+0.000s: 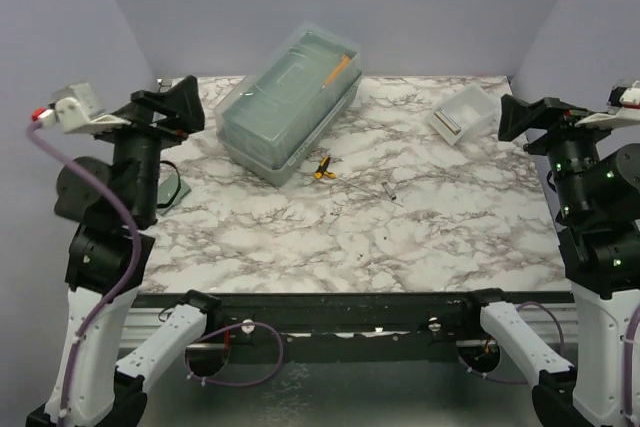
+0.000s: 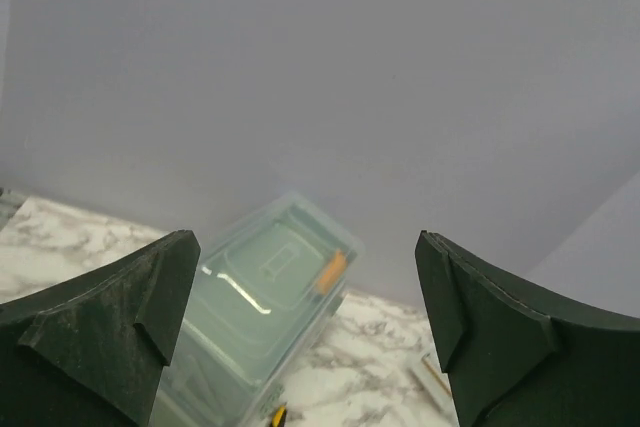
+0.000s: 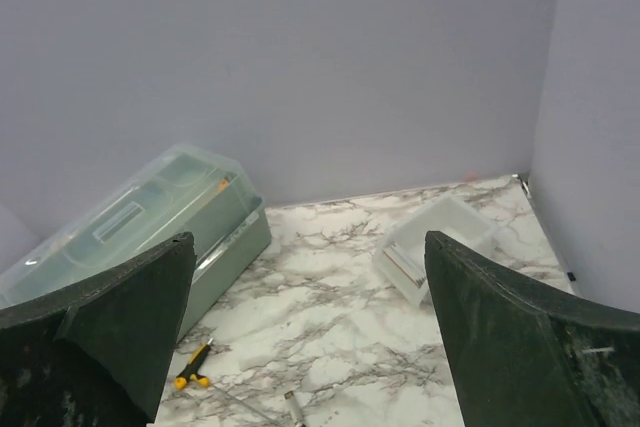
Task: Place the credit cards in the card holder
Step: Move the card holder to the center of the board.
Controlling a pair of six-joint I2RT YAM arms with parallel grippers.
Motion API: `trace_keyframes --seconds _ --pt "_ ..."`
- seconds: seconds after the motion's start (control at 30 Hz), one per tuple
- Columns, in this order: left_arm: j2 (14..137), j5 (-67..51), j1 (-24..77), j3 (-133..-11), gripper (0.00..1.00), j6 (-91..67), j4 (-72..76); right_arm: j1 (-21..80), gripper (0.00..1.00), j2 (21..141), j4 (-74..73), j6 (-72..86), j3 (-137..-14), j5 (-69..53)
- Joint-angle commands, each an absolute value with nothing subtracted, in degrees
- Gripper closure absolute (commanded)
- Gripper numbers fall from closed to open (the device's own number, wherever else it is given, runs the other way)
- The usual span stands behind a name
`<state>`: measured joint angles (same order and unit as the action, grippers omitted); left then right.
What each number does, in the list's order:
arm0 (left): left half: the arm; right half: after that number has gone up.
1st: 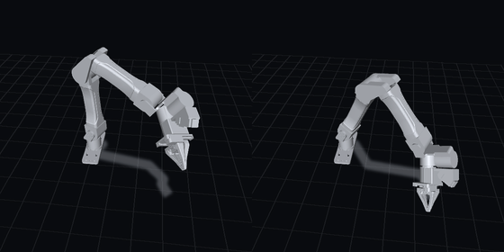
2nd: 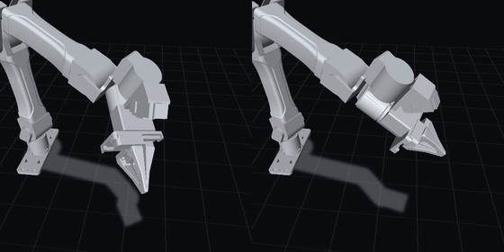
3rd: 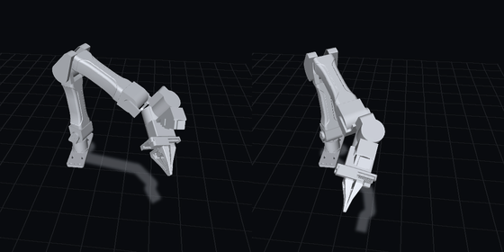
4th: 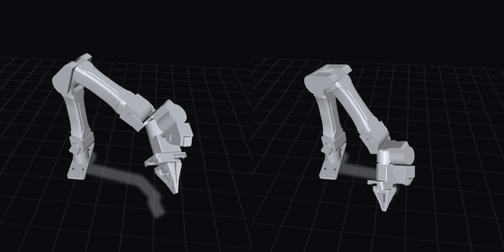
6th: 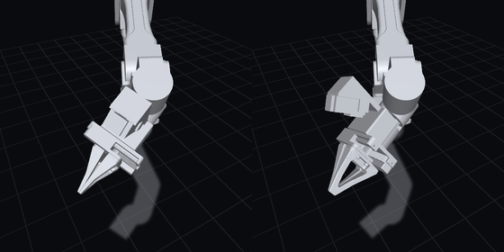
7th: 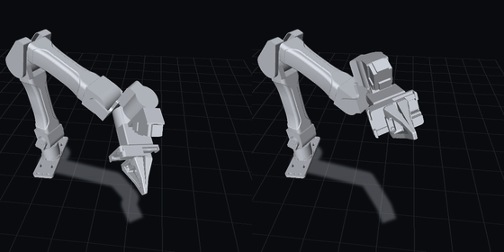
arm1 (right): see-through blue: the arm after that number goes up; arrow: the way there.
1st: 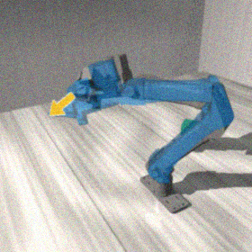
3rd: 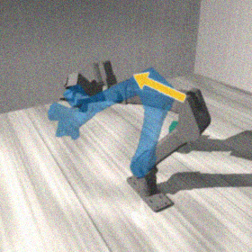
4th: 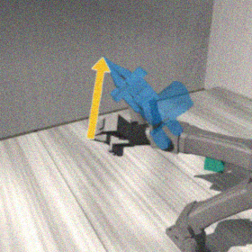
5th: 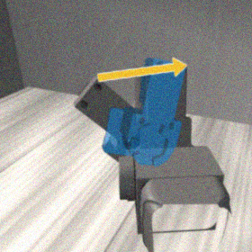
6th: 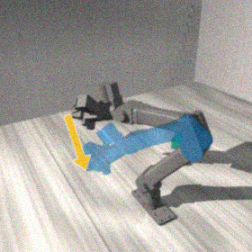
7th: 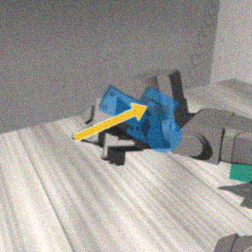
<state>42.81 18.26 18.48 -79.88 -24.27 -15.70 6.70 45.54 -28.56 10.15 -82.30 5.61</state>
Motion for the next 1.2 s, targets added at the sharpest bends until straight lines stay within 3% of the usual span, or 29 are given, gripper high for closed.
trace_keyframes --seconds 0.0,0.27,0.57,0.73,0.9,1.17 --pt "48.31 17.23 18.21 -76.21 0.01 -26.57 -27.59 6.89 0.00 46.48 -30.41 10.59 -77.82 9.26" --pt "53.34 12.28 15.03 -63.65 0.01 -32.37 -35.13 6.94 0.00 45.85 -31.11 11.41 -69.98 3.18" --pt "58.91 4.12 -13.51 -53.02 0.01 -45.87 -38.23 6.94 0.00 47.67 -34.02 16.93 -66.52 -2.59" --pt "65.84 10.12 -18.78 -50.36 0.01 -53.21 -31.06 6.94 0.00 48.73 -35.42 18.06 -67.03 -9.00" --pt "77.59 13.95 -18.87 -54.83 0.01 -46.75 -23.67 6.93 0.00 48.68 -35.99 16.37 -65.56 -17.09" --pt "96.55 6.04 -20.78 -69.47 0.01 -33.61 -25.45 6.94 0.00 48.69 -38.83 14.08 -62.13 -22.52"
